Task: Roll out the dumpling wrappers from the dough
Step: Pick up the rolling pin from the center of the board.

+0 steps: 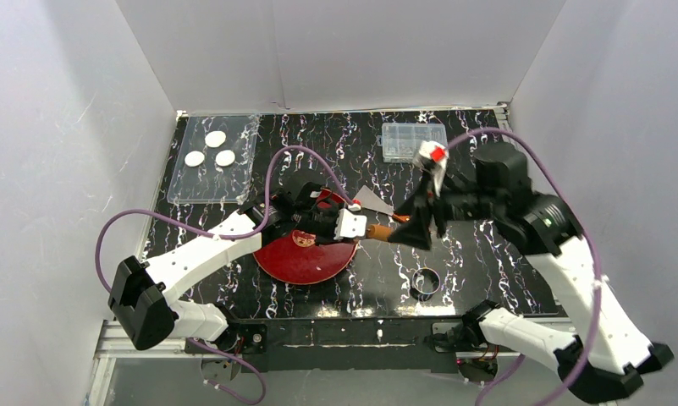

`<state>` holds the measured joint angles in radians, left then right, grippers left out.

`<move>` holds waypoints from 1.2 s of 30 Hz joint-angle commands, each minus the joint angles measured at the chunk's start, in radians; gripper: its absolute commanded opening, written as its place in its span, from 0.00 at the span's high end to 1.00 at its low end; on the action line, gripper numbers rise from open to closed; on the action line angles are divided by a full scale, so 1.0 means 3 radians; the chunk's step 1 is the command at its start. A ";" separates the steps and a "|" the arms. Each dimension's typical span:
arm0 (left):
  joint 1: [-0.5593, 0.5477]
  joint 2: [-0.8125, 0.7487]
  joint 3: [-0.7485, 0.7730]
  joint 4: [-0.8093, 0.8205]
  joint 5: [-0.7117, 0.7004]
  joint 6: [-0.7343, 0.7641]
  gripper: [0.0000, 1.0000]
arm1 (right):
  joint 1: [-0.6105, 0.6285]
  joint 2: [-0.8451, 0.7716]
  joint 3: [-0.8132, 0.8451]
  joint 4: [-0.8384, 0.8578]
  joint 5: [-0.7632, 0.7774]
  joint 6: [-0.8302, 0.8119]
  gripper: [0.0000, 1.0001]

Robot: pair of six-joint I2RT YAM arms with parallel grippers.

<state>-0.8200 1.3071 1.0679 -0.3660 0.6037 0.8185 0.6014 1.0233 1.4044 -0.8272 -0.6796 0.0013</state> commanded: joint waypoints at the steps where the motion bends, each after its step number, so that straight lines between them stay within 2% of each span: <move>1: 0.0022 -0.0122 0.0096 0.0018 0.0181 -0.0294 1.00 | 0.0016 -0.0432 -0.0326 0.0113 -0.0374 -0.0899 0.18; 6: 0.0022 -0.0123 0.0108 0.0068 0.0197 -0.0312 1.00 | 0.0113 -0.0326 -0.0480 0.0060 -0.0210 -0.0948 0.16; 9: 0.0020 -0.0120 0.0107 0.0052 0.0216 -0.0256 1.00 | 0.0195 -0.0243 -0.0554 0.0292 0.0174 -0.0884 0.15; 14: 0.0022 -0.0125 0.0112 0.0068 0.0230 -0.0201 1.00 | 0.0333 0.0064 -0.0484 0.0459 0.0370 -0.0876 0.13; 20: 0.0027 -0.0127 0.0112 0.0144 0.0212 -0.0310 1.00 | 0.0463 0.0255 -0.0632 0.0490 0.0174 -0.0968 0.12; 25: 0.0032 -0.0114 0.0131 0.0209 0.0253 -0.0401 1.00 | 0.0613 0.0358 -0.0783 0.0678 0.0343 -0.0976 0.13; 31: 0.0032 -0.0107 0.0148 0.0228 0.0315 -0.0474 1.00 | 0.0641 0.0545 -0.0767 0.0783 0.0428 -0.0961 0.20; 35: 0.0037 -0.0118 0.0141 0.0228 0.0333 -0.0502 1.00 | 0.0639 0.0577 -0.0799 0.0811 0.0446 -0.0955 0.36; 36: 0.0036 -0.0120 0.0139 0.0233 0.0334 -0.0506 1.00 | 0.0639 0.0581 -0.0812 0.0827 0.0469 -0.0955 0.43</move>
<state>-0.8005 1.3071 1.0687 -0.3679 0.6376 0.6899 0.7834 1.1793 1.1675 -0.6346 -0.5514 -0.2771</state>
